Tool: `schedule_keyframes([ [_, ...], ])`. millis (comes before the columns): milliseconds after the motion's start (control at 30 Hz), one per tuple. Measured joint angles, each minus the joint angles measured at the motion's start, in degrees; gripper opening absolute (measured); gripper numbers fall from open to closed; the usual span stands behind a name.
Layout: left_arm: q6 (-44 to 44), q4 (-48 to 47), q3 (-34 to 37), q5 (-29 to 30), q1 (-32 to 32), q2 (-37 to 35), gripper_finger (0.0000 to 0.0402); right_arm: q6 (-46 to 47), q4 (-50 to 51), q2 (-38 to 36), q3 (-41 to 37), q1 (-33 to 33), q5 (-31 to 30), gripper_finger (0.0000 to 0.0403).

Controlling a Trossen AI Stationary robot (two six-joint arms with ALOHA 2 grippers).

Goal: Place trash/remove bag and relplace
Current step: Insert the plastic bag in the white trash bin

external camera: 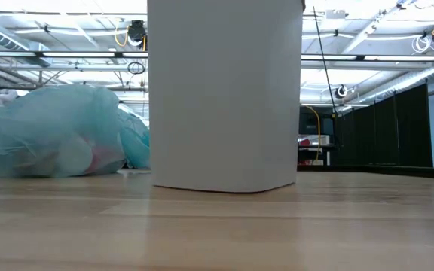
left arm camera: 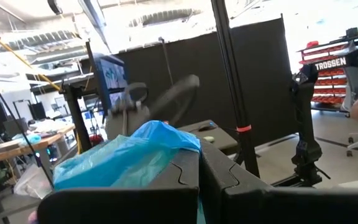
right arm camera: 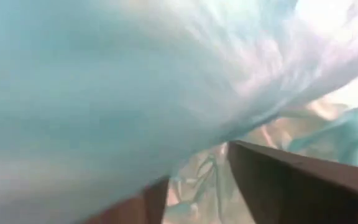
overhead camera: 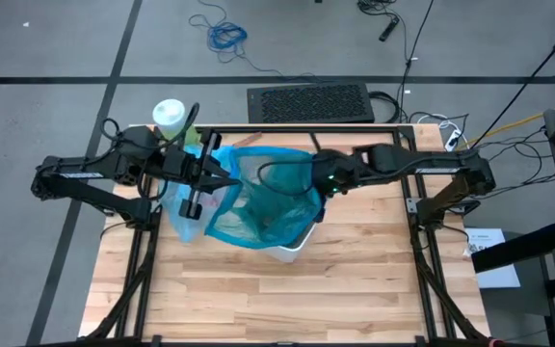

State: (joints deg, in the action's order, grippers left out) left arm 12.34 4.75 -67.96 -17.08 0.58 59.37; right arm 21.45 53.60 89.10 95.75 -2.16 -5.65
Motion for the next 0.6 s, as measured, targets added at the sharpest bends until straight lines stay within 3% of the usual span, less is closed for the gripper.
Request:
schedule_keyframes([
  [167,0.0,0.0,0.0,0.0,0.0,0.0,0.0000,-2.0,6.9,0.3,7.1,-1.3,-0.7,0.0221],
  [267,0.0,0.3,0.0,0.0,0.0,0.0,0.0000,-4.1,11.3,0.1,10.9,-1.4,-7.1,0.0229],
  [400,-0.1,0.8,0.0,0.0,0.0,0.0,0.0000,-7.9,12.7,0.2,11.5,1.0,-17.1,0.0168],
  [533,-0.1,0.7,0.0,0.0,0.5,0.0,0.0000,-10.6,9.7,0.2,9.5,5.2,-20.9,0.0046],
  [600,0.0,0.8,0.0,0.0,0.7,0.0,0.0000,-12.1,8.3,0.2,8.2,7.5,-22.1,0.0014],
])
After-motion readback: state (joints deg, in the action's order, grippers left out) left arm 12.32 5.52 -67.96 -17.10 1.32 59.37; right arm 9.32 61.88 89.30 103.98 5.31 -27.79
